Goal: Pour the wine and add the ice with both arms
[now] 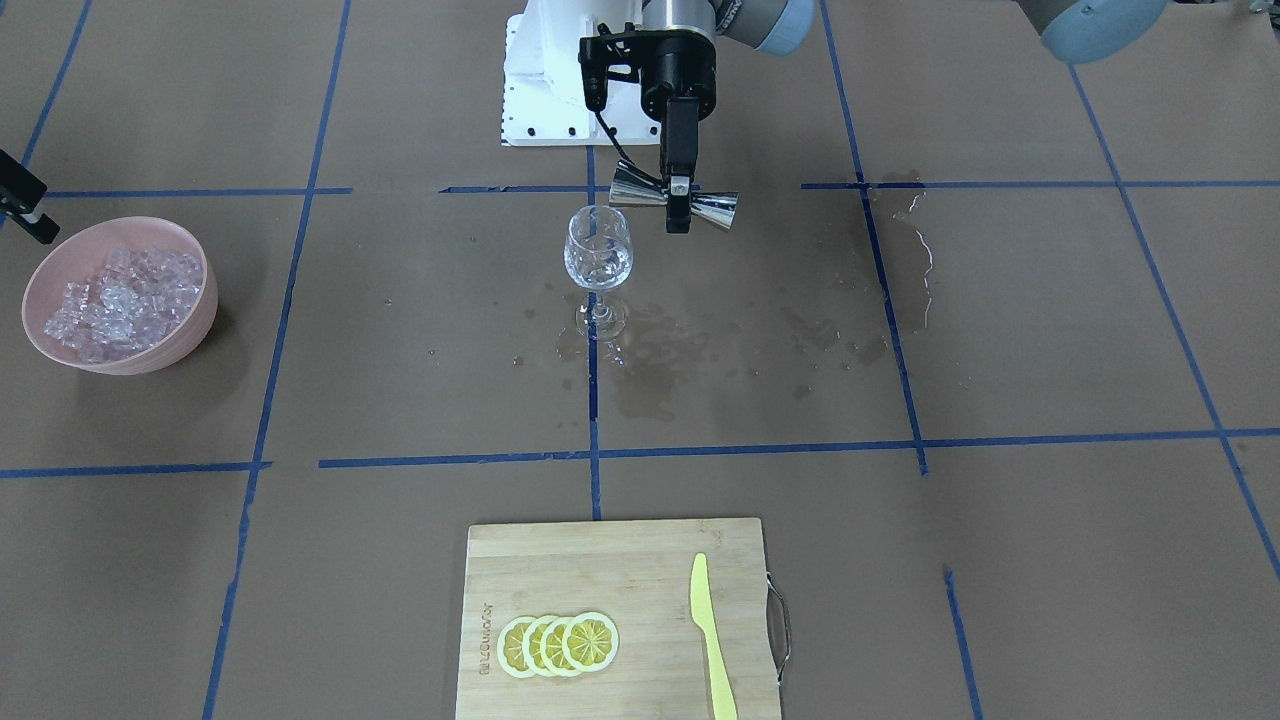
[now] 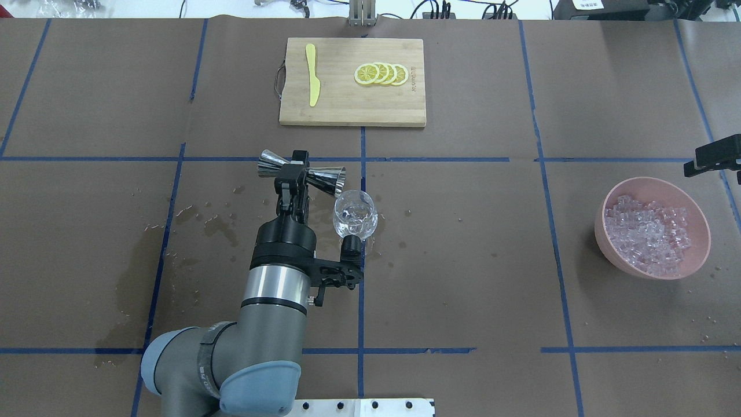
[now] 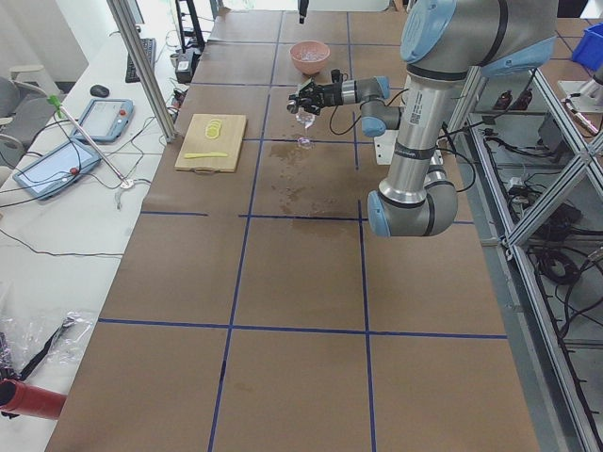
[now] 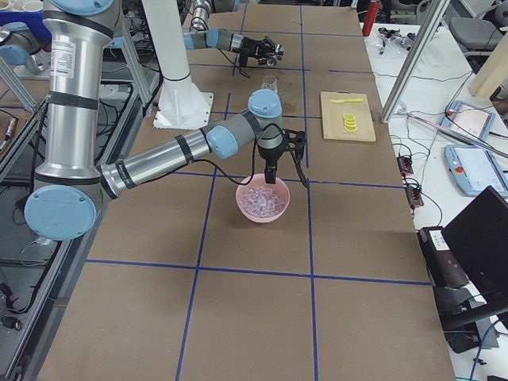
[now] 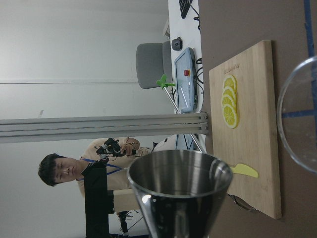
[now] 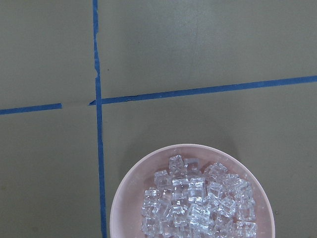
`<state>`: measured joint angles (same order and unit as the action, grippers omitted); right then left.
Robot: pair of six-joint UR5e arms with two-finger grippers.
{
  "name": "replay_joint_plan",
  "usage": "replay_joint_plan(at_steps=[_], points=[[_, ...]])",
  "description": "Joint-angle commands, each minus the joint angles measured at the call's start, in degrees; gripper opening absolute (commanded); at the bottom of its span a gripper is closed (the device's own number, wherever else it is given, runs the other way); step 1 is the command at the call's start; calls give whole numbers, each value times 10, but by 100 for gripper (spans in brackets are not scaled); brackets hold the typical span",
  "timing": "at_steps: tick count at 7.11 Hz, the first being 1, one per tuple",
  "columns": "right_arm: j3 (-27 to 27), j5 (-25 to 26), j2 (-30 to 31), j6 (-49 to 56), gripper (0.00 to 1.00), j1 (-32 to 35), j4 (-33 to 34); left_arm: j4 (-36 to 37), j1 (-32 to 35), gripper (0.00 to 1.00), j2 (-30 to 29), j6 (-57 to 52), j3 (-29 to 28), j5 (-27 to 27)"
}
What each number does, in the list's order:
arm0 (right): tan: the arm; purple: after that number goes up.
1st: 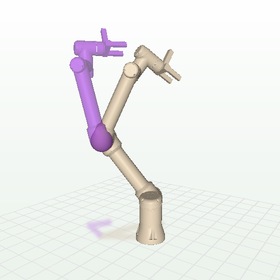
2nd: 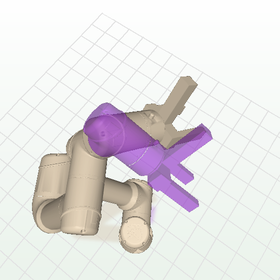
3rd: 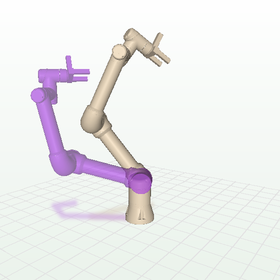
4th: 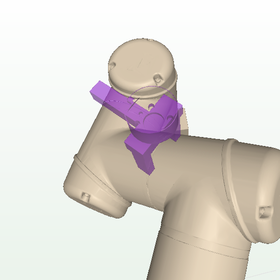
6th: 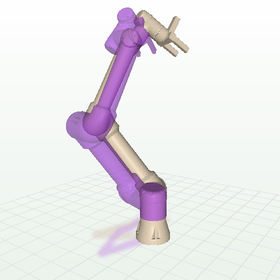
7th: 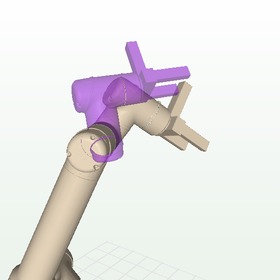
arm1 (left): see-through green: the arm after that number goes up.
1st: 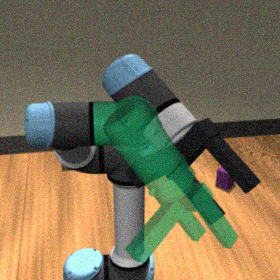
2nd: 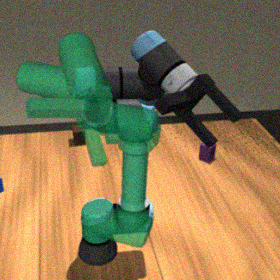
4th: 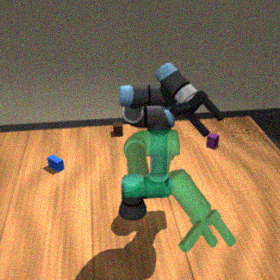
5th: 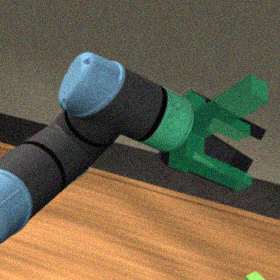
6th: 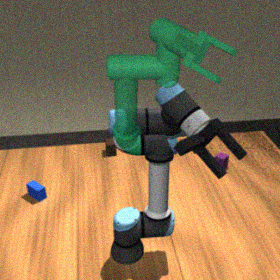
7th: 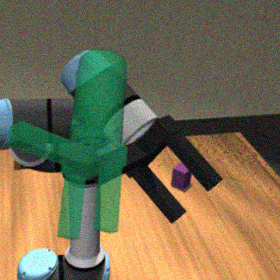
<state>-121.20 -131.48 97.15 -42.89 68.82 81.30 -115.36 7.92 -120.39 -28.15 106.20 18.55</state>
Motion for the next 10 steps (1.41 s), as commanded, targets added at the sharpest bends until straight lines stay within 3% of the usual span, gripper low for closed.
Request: replay_joint_plan(at_steps=[1,6,8,10], points=[[0,0,0,0,100,0,0,-21,1,0,-4,38,0,-1],[-1,0,-7,0,100,0,0,-34,0,0,-2,351,-4,3],[-2,9,-7,0,100,0,-1,-117,2,0,3,401,-6,9],[-3,16,-7,0,100,-1,-9,-137,4,0,8,478,-6,13]])
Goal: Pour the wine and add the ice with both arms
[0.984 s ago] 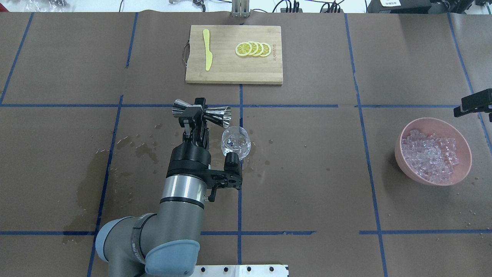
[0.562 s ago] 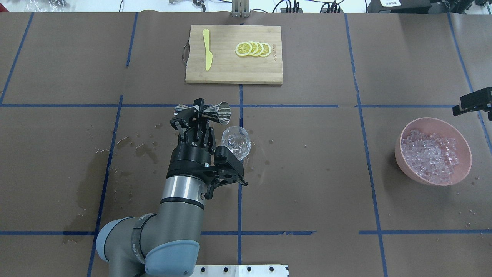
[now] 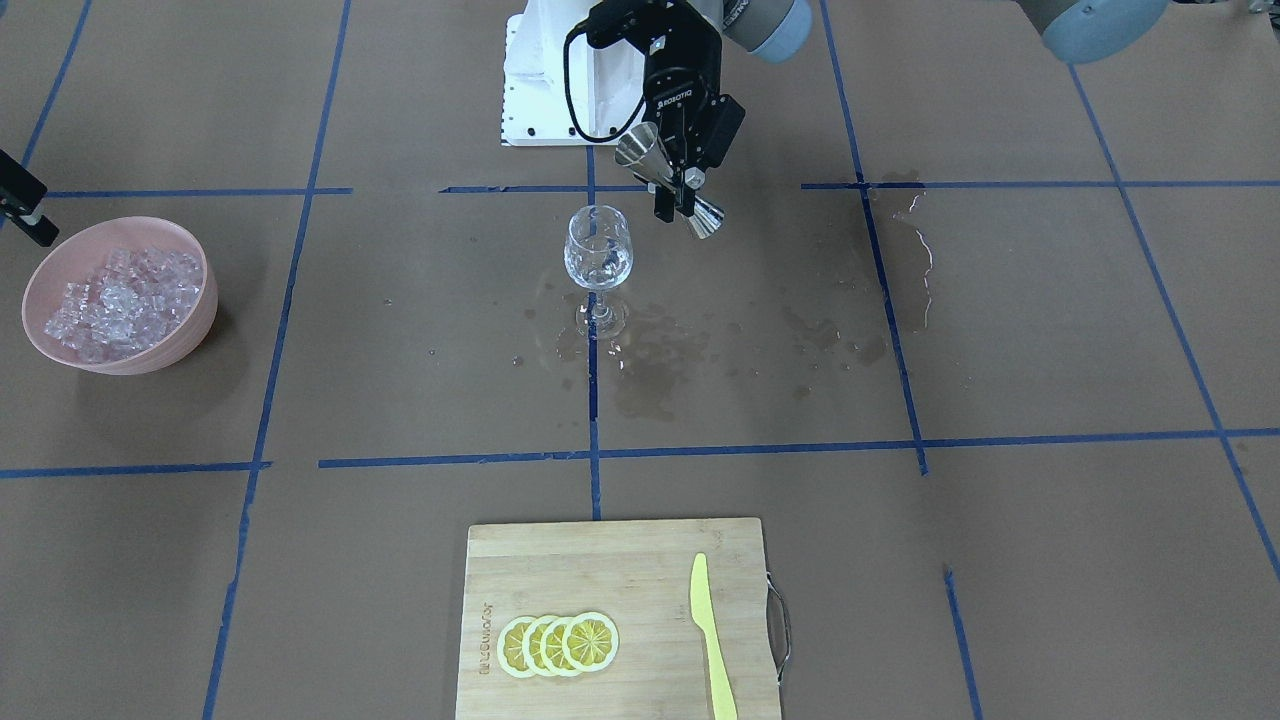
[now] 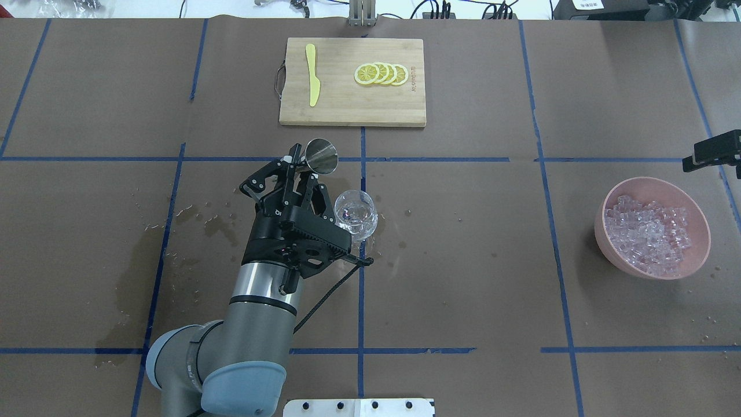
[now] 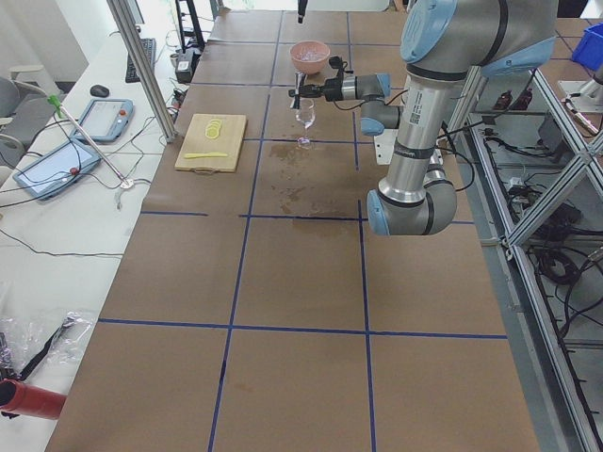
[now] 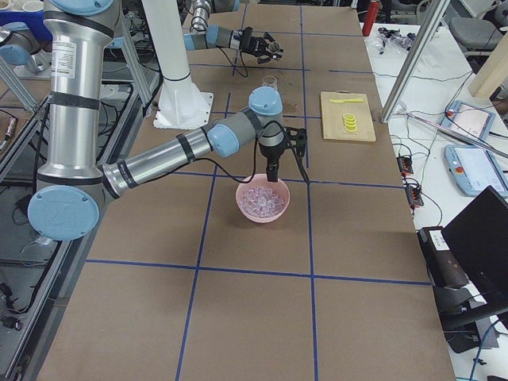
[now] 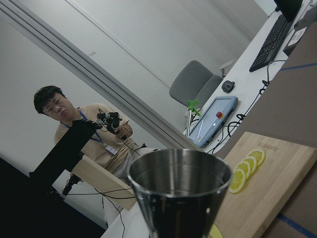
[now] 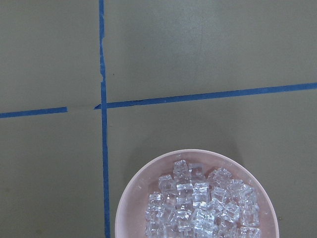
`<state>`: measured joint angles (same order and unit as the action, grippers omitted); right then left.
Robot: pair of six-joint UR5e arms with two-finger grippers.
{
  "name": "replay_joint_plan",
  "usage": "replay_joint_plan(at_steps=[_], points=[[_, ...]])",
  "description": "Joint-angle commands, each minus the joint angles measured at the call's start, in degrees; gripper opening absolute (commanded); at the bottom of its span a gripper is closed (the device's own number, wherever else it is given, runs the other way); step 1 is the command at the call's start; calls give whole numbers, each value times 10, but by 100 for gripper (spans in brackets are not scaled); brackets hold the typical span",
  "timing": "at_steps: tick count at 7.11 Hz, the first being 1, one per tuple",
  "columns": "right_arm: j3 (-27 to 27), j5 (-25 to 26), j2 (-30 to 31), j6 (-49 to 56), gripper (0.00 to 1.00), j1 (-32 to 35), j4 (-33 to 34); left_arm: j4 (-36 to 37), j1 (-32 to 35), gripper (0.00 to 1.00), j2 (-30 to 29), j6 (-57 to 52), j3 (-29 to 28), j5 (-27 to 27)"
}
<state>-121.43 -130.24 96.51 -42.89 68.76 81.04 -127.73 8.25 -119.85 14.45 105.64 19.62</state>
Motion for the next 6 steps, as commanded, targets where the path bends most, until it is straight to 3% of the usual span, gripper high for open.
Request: replay_joint_plan(at_steps=[1,6], points=[[0,3,0,0,100,0,-6,-14,0,0,4,105,-3,3],[1,36,1,-24,100,-37,-26,-15,38,0,24,242,1,77]])
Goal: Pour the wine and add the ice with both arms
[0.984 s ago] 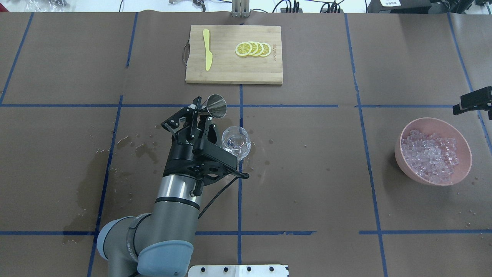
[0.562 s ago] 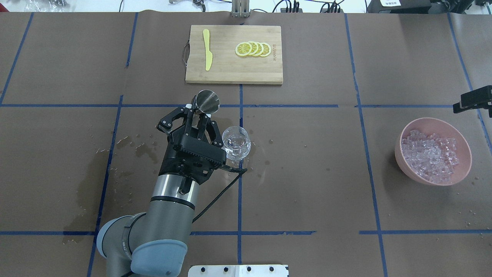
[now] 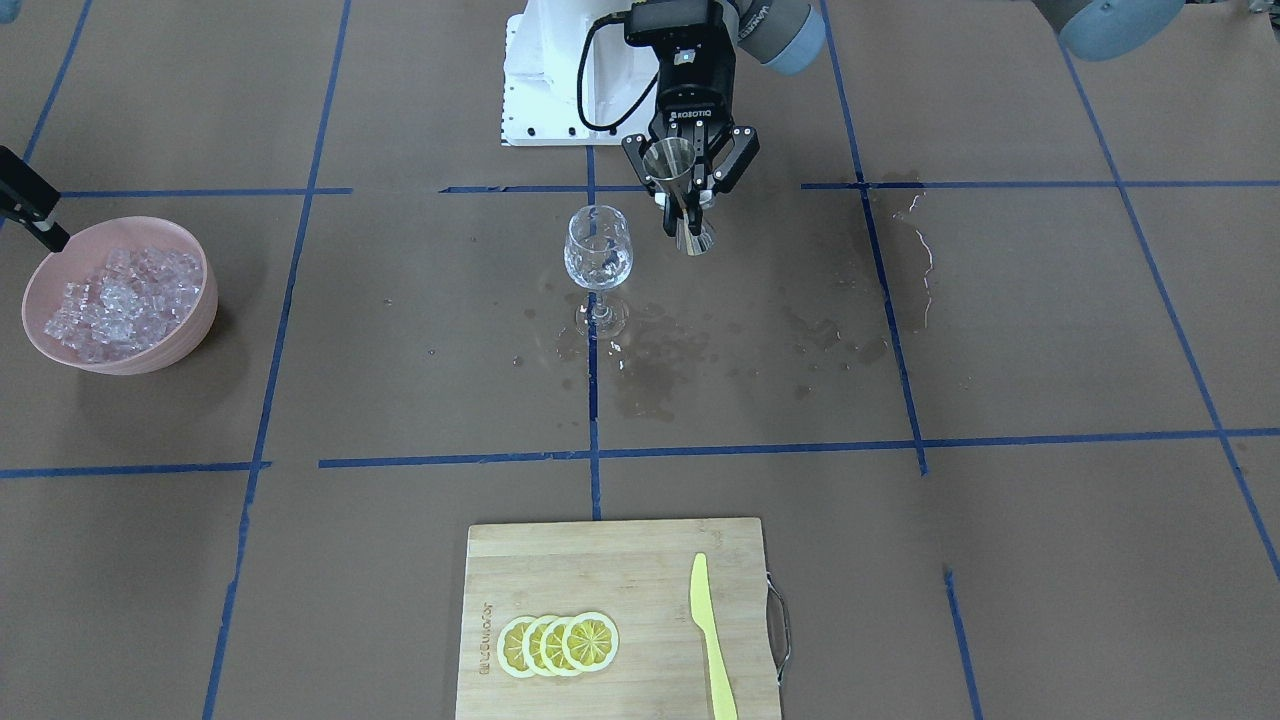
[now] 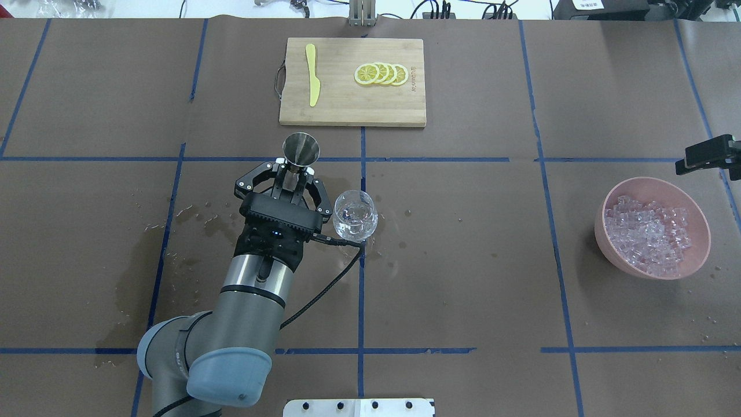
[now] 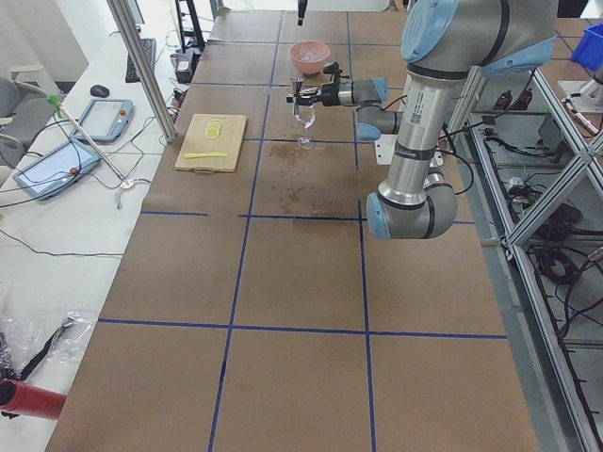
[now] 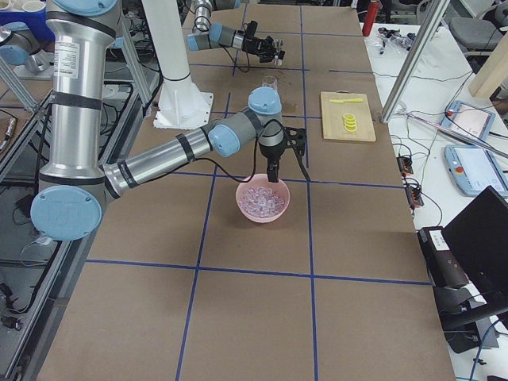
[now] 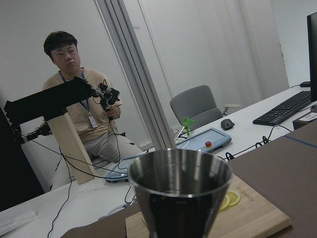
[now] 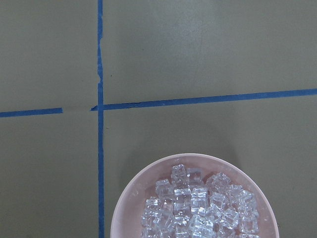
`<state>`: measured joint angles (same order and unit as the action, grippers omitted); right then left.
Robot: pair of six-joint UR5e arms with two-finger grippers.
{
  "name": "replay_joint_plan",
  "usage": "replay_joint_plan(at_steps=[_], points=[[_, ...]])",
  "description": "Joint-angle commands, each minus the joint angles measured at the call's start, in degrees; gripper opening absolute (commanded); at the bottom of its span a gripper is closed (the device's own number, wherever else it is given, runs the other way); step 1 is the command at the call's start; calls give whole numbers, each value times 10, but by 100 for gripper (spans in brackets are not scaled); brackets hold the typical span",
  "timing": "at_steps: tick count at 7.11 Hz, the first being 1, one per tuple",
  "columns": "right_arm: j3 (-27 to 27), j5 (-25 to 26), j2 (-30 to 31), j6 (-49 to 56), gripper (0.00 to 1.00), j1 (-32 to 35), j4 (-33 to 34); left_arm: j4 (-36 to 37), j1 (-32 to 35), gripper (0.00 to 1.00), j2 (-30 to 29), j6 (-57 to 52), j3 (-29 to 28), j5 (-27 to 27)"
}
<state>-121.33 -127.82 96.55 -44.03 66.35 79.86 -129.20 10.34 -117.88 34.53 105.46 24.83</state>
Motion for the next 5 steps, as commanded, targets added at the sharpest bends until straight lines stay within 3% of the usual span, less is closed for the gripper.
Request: replay_joint_plan(at_steps=[1,3,5], points=[[-1,20,1,-26,100,-24,-23,-1,37,0,8,65,13,69],[-4,42,2,-40,100,-47,-26,-3,55,0,34,87,45,80],[-4,77,35,-53,100,-80,-79,-3,80,0,49,120,67,113]])
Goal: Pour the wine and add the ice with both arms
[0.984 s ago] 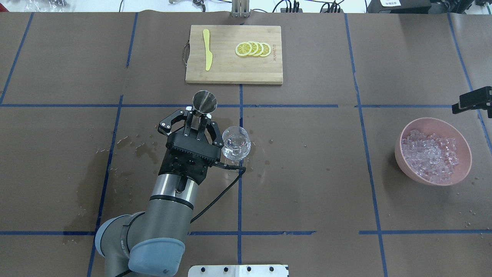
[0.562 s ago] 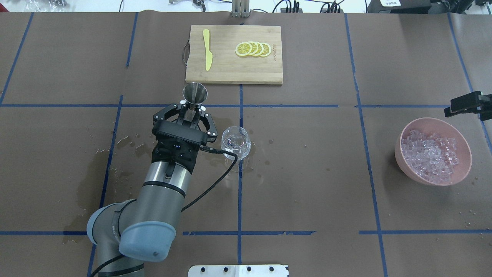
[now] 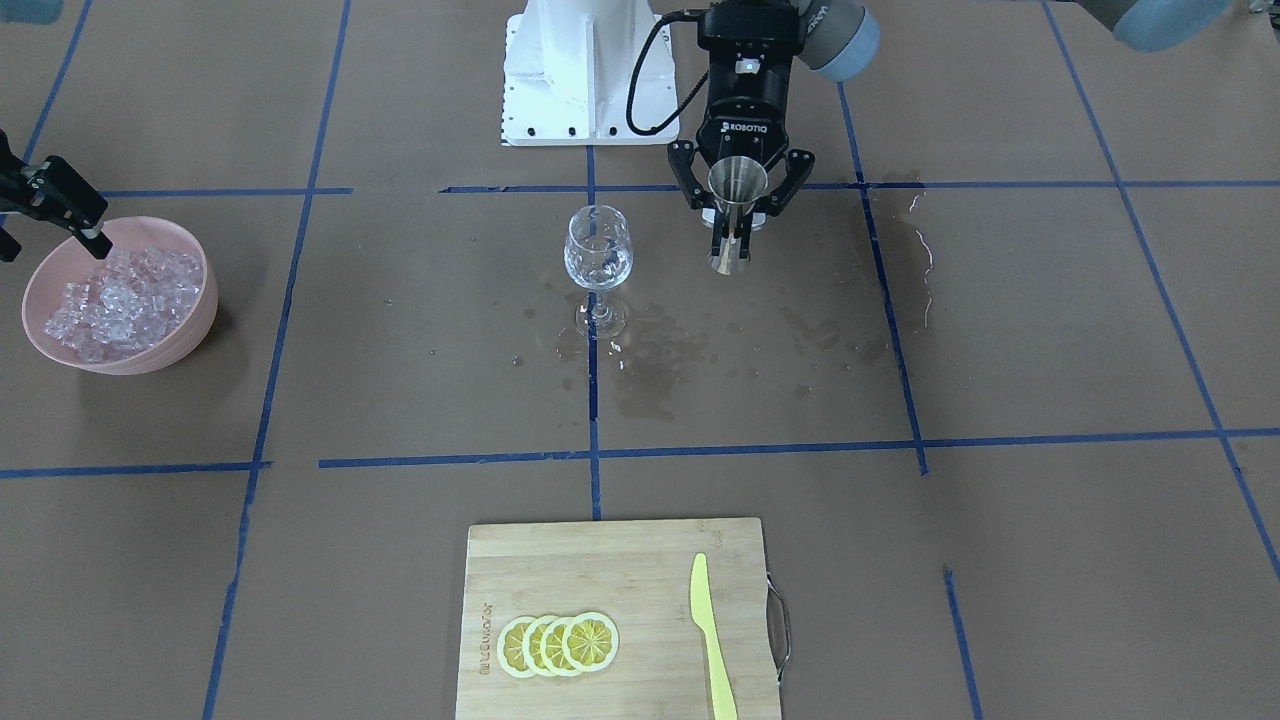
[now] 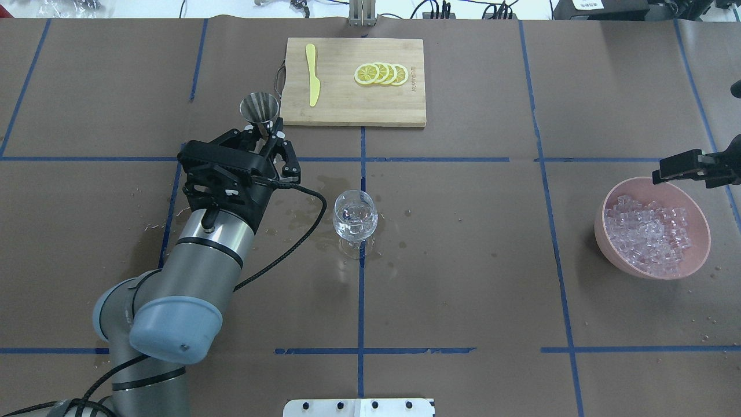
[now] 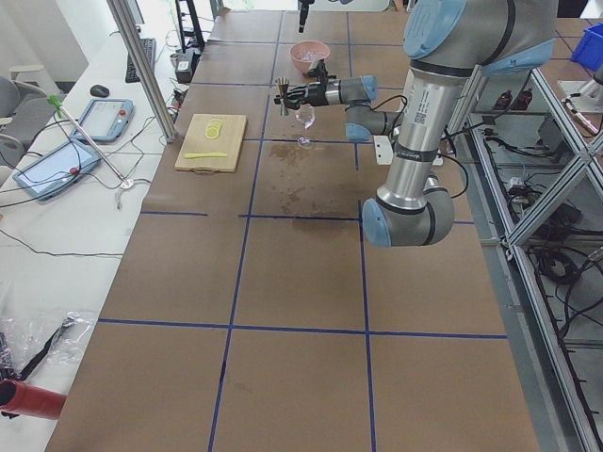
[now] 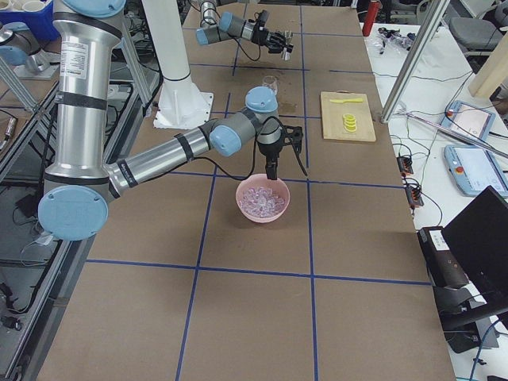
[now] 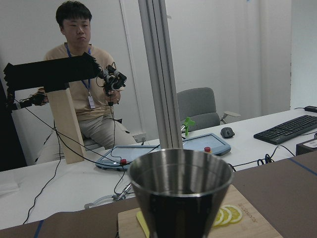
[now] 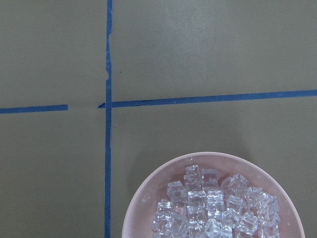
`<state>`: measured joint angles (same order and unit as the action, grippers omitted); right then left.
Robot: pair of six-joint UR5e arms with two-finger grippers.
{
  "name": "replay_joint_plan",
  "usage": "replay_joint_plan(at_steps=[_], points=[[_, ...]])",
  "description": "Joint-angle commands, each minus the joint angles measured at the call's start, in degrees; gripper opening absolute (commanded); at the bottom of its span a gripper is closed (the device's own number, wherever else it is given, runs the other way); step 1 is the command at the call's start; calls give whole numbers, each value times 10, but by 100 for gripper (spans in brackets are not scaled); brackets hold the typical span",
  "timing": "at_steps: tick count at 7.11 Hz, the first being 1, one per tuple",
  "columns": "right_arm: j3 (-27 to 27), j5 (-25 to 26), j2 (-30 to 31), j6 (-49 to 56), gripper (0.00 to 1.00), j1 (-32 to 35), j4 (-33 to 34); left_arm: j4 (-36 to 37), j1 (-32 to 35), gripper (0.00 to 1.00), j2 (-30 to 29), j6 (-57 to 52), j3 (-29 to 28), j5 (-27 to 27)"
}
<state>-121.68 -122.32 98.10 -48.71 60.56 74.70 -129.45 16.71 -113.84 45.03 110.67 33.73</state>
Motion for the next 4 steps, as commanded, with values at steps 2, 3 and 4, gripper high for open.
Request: replay_joint_plan(at_steps=[2,3,4], points=[[0,59,31,-24,100,-60,-31,-1,44,0,43,15,19,44],[2,79,40,-18,100,-72,-32,-1,52,0,51,15,22,45],[10,81,47,-17,100,-76,-56,-1,52,0,63,15,28,45]])
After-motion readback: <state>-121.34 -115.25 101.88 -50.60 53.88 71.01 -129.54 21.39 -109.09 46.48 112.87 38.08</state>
